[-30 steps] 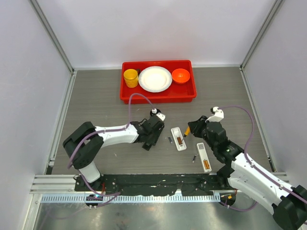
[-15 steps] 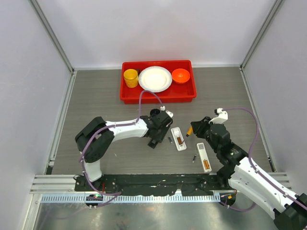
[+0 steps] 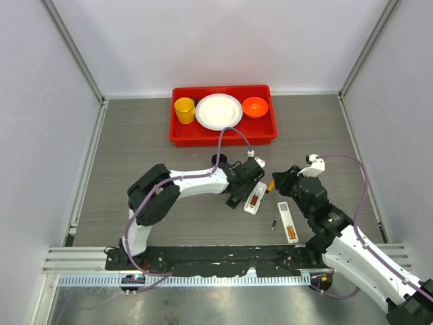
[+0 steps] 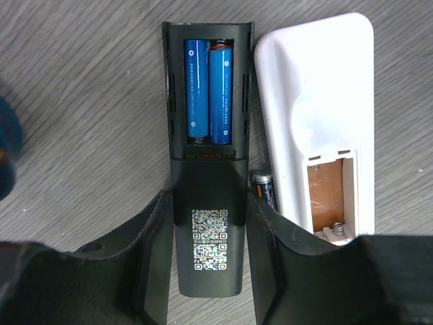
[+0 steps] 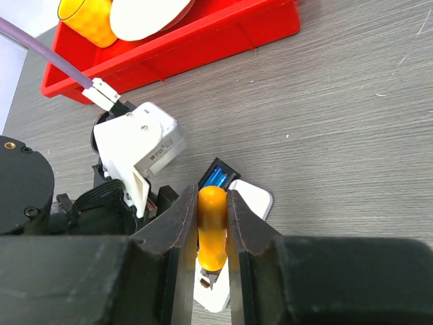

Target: Unload the batteries from the remote control

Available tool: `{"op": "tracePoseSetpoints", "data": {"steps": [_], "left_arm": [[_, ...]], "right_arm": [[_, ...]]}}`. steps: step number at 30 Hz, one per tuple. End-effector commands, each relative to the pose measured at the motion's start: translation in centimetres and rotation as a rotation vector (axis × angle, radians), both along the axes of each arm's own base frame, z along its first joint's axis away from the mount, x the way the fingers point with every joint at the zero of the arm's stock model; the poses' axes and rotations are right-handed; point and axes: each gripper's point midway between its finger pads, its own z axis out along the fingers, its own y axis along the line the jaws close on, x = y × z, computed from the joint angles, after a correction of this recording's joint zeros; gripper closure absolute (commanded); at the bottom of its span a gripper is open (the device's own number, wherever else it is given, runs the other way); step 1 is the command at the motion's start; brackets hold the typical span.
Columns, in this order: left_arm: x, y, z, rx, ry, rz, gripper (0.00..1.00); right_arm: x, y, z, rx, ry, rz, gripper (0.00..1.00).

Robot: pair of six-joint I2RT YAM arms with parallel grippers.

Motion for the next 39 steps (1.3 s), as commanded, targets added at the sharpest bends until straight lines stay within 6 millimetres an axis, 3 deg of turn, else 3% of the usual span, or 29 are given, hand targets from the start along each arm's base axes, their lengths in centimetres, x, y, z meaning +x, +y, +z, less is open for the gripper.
{"op": "tracePoseSetpoints", "data": {"steps": [1, 12, 18, 24, 27, 35, 36, 37, 39], "left_arm": [[-2.3, -3.4, -1.3, -0.048, 0.069, -0.069, 0.79], [-2.0, -4.9, -1.1, -0.04, 0.032, -0.136, 0.79], [-0.9, -1.9, -1.5, 0.077, -0.049, -0.131, 0.84], [-0.5, 1.4, -1.4, 0.176, -0.11, -0.13, 0.8], [-0.8, 2.0, -1.3, 0.183, -0.117, -0.153, 0.77], [-0.8, 3.8, -2.3, 0.25, -0.111, -0.158, 0.64], [-0.9, 4.0, -2.4, 0.252, -0.107, -0.16, 0.6], [-0.9, 4.0, -2.3, 0.248, -0.109, -0.162, 0.44], [-1.2, 4.2, -2.3, 0.229, -0.094, -0.174, 0.35]], "right_arm": [[0.5, -0.6, 2.2, 0.008, -0.06, -0.034, 0.99], [0.3, -1.1, 1.9, -0.007, -0.056, -0.048, 0.99], [0.3, -1.2, 1.9, -0.011, -0.051, -0.05, 0.99], [0.6, -0.8, 2.0, -0.003, -0.052, -0.045, 0.99], [0.7, -0.5, 2.0, 0.001, -0.047, -0.039, 0.99], [1.3, 0.5, 1.2, 0.017, -0.023, -0.018, 0.99], [1.3, 0.6, 1.3, 0.02, -0.026, -0.014, 0.99], [1.4, 0.7, 1.2, 0.02, -0.025, -0.013, 0.99], [1.5, 0.8, 1.2, 0.018, -0.022, -0.011, 0.99]]}}
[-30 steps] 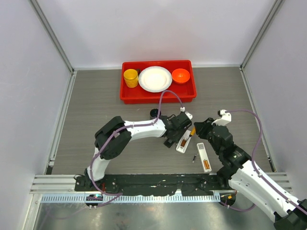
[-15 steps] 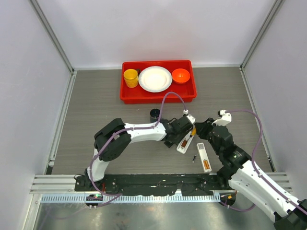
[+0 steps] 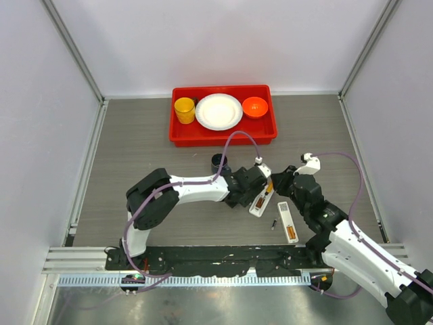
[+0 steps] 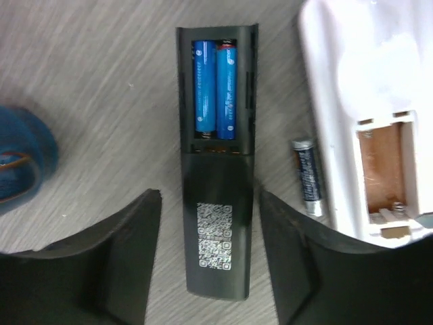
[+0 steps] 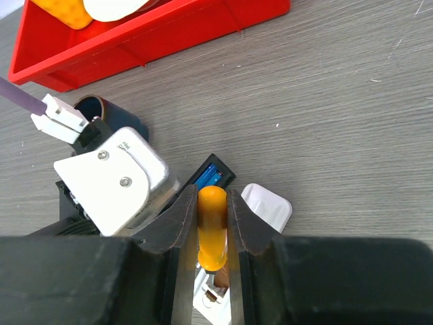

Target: Unload the batteries from the remote control

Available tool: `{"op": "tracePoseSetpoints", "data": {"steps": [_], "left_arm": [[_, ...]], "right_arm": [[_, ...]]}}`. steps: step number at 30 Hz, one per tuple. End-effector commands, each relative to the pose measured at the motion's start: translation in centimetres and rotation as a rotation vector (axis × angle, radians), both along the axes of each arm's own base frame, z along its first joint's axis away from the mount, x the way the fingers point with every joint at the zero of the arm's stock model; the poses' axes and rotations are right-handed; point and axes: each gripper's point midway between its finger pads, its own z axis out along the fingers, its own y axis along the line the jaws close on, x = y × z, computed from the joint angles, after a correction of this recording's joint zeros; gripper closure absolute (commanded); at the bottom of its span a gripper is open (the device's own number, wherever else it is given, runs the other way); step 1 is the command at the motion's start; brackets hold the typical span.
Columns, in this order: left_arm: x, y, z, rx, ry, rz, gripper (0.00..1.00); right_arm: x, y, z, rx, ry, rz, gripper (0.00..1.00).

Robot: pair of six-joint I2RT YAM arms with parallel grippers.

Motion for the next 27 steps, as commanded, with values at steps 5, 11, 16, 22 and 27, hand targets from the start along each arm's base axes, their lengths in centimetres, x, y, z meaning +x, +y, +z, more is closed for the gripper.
{"op": "tracePoseSetpoints", "data": {"steps": [5, 11, 16, 22, 27], "left_arm": [[-1.7, 4.2, -2.1, 0.036, 0.129, -0.013, 0.23], [-2.3, 5.3, -2.1, -0.047, 0.207, -0.011, 0.24], [-3.5, 5.0, -2.9, -0.089, 0.262, -0.052, 0.28], [-3.8, 4.6, -3.3, -0.101, 0.288, -0.065, 0.49], [-2.9, 5.2, -3.6, -0.103, 0.28, -0.019, 0.62]], "right_arm": [[1.4, 0.9, 3.2, 0.067, -0.083, -0.006, 0.99], [1.8, 0.8, 3.5, 0.061, -0.094, -0.016, 0.99], [2.3, 0.8, 3.7, 0.043, -0.1, -0.025, 0.99], [3.6, 1.4, 4.9, 0.026, -0.131, -0.021, 0.99], [4.5, 1.7, 5.5, 0.017, -0.147, -0.024, 0.99]]}}
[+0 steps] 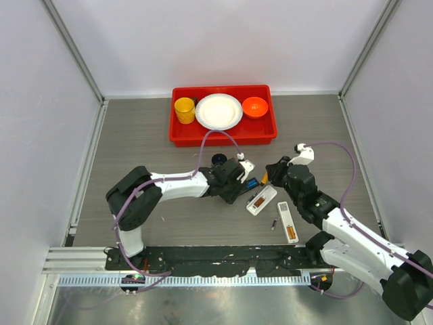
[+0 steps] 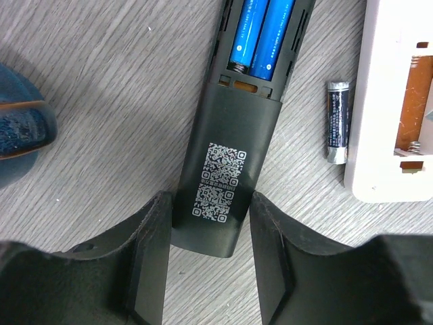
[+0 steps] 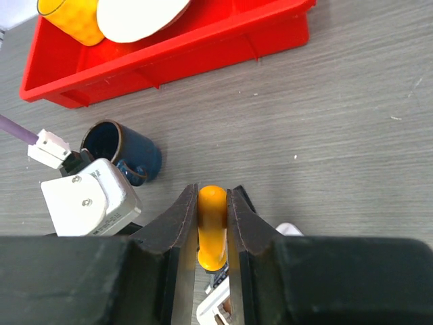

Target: Unload the batteries from the remote control

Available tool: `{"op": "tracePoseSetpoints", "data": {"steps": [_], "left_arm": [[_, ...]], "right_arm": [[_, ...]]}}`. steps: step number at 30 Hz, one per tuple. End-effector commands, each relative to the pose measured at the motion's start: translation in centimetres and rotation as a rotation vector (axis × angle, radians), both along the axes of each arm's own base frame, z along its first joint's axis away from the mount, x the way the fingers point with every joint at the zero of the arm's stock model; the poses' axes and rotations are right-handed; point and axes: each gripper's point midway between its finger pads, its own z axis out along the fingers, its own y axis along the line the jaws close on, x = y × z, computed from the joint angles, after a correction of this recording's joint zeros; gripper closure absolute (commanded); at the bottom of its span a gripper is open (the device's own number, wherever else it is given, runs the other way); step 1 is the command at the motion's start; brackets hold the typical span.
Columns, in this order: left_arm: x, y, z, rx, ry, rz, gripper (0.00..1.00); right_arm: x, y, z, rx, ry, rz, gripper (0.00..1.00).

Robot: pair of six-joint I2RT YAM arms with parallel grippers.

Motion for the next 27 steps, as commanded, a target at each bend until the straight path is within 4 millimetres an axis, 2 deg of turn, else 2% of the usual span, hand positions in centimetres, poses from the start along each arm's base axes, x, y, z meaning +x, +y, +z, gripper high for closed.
{"op": "tracePoseSetpoints", "data": {"steps": [1, 3, 8, 12, 13, 14, 17, 20, 21, 24, 27], "left_arm": [[-2.2, 2.0, -3.2, 0.051, 0.136, 0.014, 0.62], [-1.3, 2.7, -3.0, 0.053, 0.111, 0.052, 0.64], [-0.8, 3.7, -2.4, 0.033, 0.095, 0.08, 0.66], [-1.0, 3.3, -1.8, 0.003, 0.09, 0.057, 0.66], [-1.0, 3.3, -1.8, 0.0, 0.088, 0.056, 0.65], [-1.3, 2.9, -1.7, -0.016, 0.104, 0.038, 0.65], [-1.5, 2.7, -1.5, -0.033, 0.107, 0.028, 0.61], [-1.5, 2.6, -1.5, -0.037, 0.11, 0.023, 0.51], [-1.6, 2.6, -1.6, -0.036, 0.113, 0.02, 0.44], [-1.7, 2.5, -1.7, -0.037, 0.12, 0.014, 0.31], [-1.7, 2.5, -1.6, -0.036, 0.117, 0.015, 0.25]], "right_arm": [[2.0, 0.2, 4.4, 0.04, -0.125, -0.028, 0.99], [2.2, 0.2, 4.5, 0.046, -0.131, -0.031, 0.99], [2.7, 0.2, 4.7, 0.049, -0.138, -0.033, 0.99], [3.2, 0.3, 4.8, 0.085, -0.139, -0.022, 0.99], [3.6, -0.3, 4.5, 0.1, -0.136, -0.037, 0.99], [3.7, 0.3, 4.6, 0.127, -0.139, 0.001, 0.99], [4.3, 0.1, 4.4, 0.195, -0.13, 0.022, 0.99], [4.7, -0.2, 4.2, 0.247, -0.118, 0.039, 0.99], [4.9, -0.4, 4.2, 0.255, -0.117, 0.031, 0.99], [4.9, -0.2, 4.1, 0.295, -0.106, 0.063, 0.99], [4.9, -0.2, 4.2, 0.304, -0.106, 0.067, 0.99]]}}
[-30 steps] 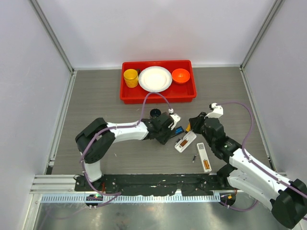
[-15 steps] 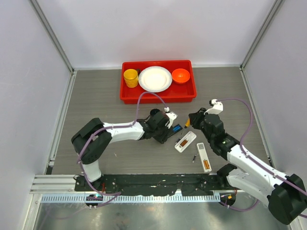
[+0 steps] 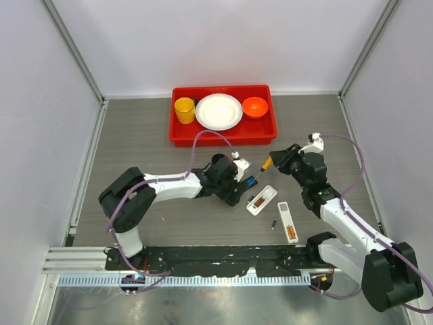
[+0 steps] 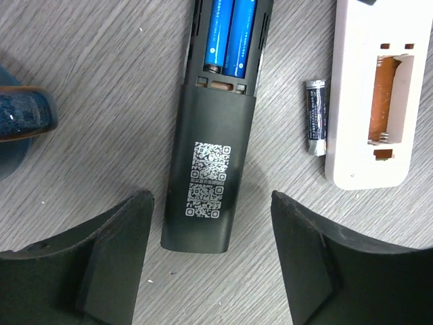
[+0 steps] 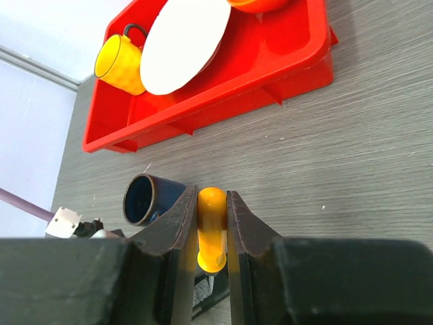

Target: Unload the batteries from the remote control

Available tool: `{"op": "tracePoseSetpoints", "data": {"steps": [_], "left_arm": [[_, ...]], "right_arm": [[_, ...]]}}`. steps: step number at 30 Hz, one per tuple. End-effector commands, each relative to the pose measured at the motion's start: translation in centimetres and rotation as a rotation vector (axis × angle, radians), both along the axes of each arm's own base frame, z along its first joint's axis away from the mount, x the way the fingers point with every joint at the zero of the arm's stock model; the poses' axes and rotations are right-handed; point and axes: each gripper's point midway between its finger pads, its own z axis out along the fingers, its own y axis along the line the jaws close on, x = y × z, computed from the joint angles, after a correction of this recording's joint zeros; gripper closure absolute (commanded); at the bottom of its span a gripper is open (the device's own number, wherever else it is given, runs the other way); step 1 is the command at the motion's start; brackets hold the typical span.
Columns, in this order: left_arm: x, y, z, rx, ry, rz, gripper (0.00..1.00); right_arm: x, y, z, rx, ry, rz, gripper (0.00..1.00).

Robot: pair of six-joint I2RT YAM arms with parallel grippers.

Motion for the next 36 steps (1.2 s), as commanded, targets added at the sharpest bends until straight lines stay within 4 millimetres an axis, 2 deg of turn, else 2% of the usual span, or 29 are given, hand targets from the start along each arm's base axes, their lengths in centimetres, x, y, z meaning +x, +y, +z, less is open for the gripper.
{"op": "tracePoseSetpoints", "data": {"steps": [1, 8, 17, 23, 26, 32, 33, 36], "left_arm": [[-1.8, 2.3, -2.1, 0.083, 0.081, -0.008, 0.24], [-1.7, 2.6, -2.7, 0.105, 0.076, -0.009, 0.26], [-0.3, 3.5, -3.5, 0.18, 0.04, 0.038, 0.3], [0.5, 4.4, -3.6, 0.223, 0.006, 0.078, 0.28], [0.1, 4.3, -3.6, 0.213, 0.017, 0.062, 0.29], [-1.8, 3.0, -4.6, 0.18, 0.12, -0.024, 0.42], [-1.8, 2.9, -4.7, 0.181, 0.127, -0.027, 0.47], [-1.9, 3.0, -5.0, 0.193, 0.138, -0.028, 0.53]], "right_arm": [[0.0, 1.2, 2.4, 0.078, -0.07, 0.063, 0.99], [0.2, 1.0, 2.1, 0.054, -0.067, 0.058, 0.99], [0.5, 0.8, 1.4, 0.023, -0.05, 0.052, 0.99], [0.5, 0.6, 1.2, 0.005, -0.048, 0.045, 0.99], [0.6, 0.5, 0.9, -0.001, -0.041, 0.041, 0.99], [0.8, 0.2, 0.3, -0.024, -0.031, 0.03, 0.99], [0.8, 0.2, 0.1, -0.028, -0.027, 0.026, 0.99], [0.9, -0.2, -0.3, -0.046, -0.018, 0.015, 0.99]]}}
